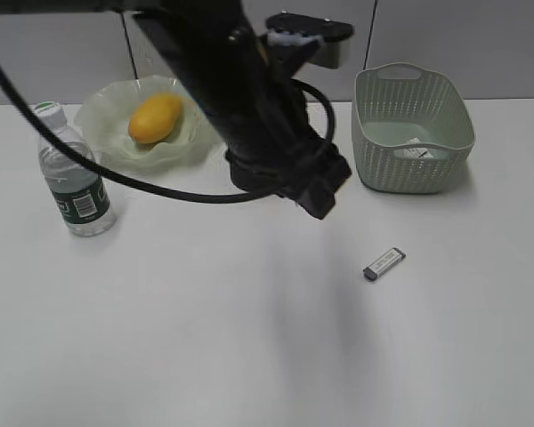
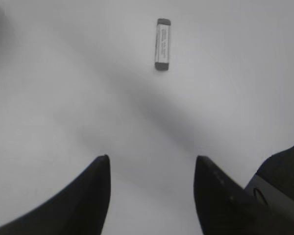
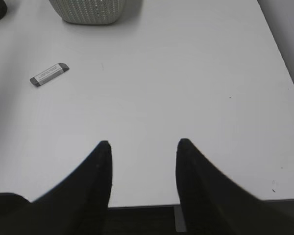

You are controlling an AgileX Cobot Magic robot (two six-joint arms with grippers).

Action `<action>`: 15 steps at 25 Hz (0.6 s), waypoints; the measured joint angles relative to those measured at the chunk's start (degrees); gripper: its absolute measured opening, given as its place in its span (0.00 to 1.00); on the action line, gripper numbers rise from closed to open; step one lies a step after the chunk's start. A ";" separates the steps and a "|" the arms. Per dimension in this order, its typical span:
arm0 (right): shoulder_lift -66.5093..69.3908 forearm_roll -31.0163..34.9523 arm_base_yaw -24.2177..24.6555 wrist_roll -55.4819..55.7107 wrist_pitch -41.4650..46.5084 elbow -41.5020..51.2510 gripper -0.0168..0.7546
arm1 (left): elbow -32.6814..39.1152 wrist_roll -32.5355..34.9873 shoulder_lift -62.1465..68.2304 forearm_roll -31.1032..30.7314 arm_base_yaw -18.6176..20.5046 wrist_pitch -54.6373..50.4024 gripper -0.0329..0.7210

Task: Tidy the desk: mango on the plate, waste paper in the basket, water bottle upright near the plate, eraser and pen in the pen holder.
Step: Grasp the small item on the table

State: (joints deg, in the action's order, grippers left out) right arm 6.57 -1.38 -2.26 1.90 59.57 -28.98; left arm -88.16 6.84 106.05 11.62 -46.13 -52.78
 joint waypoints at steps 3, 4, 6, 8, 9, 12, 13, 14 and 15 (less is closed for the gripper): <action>0.00 0.00 0.00 0.00 0.00 0.00 0.48 | -6.58 -0.26 5.66 -0.40 -2.83 -0.88 0.60; 0.00 0.00 0.00 0.00 0.00 0.00 0.48 | -8.51 -0.67 7.65 -0.40 -3.51 -1.31 0.60; 0.00 0.00 0.00 0.00 0.00 0.00 0.48 | -13.31 -1.81 11.36 -0.40 -4.72 -2.25 0.60; 0.00 0.00 0.00 0.00 0.00 0.00 0.48 | -17.58 -2.33 15.32 -0.40 -5.42 -3.29 0.60; 0.00 0.00 0.00 0.00 0.00 0.00 0.48 | -19.89 -2.42 16.95 -0.40 -5.64 -3.99 0.60; 0.00 0.00 0.00 0.00 0.00 0.00 0.48 | -26.35 -2.81 22.68 -1.09 -6.08 -6.60 0.60; 0.00 0.00 0.00 0.00 0.00 0.00 0.48 | -28.55 -3.08 24.18 -1.71 -6.35 -7.63 0.60; 0.00 0.00 0.00 0.00 0.00 0.00 0.48 | -30.58 -3.55 25.88 -2.68 -6.69 -8.29 0.60; 0.00 0.00 0.00 0.00 0.00 0.00 0.48 | -32.05 -4.50 27.41 -3.71 -6.94 -8.89 0.60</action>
State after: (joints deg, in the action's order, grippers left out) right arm 6.57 -1.38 -2.26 1.90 59.57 -28.98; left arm -120.21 2.33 133.45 7.91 -53.07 -61.67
